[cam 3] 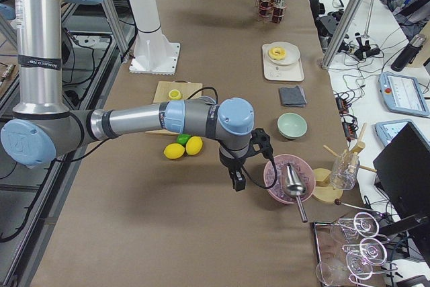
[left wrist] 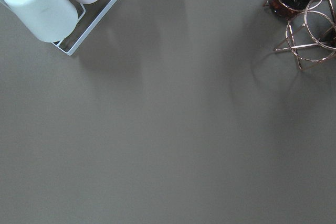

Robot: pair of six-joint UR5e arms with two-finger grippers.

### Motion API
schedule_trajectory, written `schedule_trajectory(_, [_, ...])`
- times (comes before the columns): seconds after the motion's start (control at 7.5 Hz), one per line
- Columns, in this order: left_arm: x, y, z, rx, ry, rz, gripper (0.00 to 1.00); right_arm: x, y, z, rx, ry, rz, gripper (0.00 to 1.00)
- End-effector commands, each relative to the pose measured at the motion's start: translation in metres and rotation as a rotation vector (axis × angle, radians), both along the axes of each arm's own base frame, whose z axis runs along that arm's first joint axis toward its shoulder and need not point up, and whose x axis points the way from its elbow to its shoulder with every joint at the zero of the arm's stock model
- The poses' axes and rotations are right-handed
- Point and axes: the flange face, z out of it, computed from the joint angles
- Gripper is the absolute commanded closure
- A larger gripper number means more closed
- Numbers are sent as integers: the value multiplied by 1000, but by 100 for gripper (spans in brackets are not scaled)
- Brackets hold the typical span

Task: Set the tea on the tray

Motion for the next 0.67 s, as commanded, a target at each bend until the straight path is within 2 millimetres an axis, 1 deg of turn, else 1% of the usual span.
schedule_trajectory(0.0, [-1, 0, 3, -5, -2, -3, 3, -1, 0, 1, -1, 0, -1, 0])
schedule_trajectory(0.27, [-2, 0, -4, 10, -21, -6, 3, 0, 0, -2, 3, 0, 0, 0])
schedule_trajectory(0.53, [-4, 0, -18, 34, -51, -11, 3, 0, 1, -2, 5, 1, 0, 0])
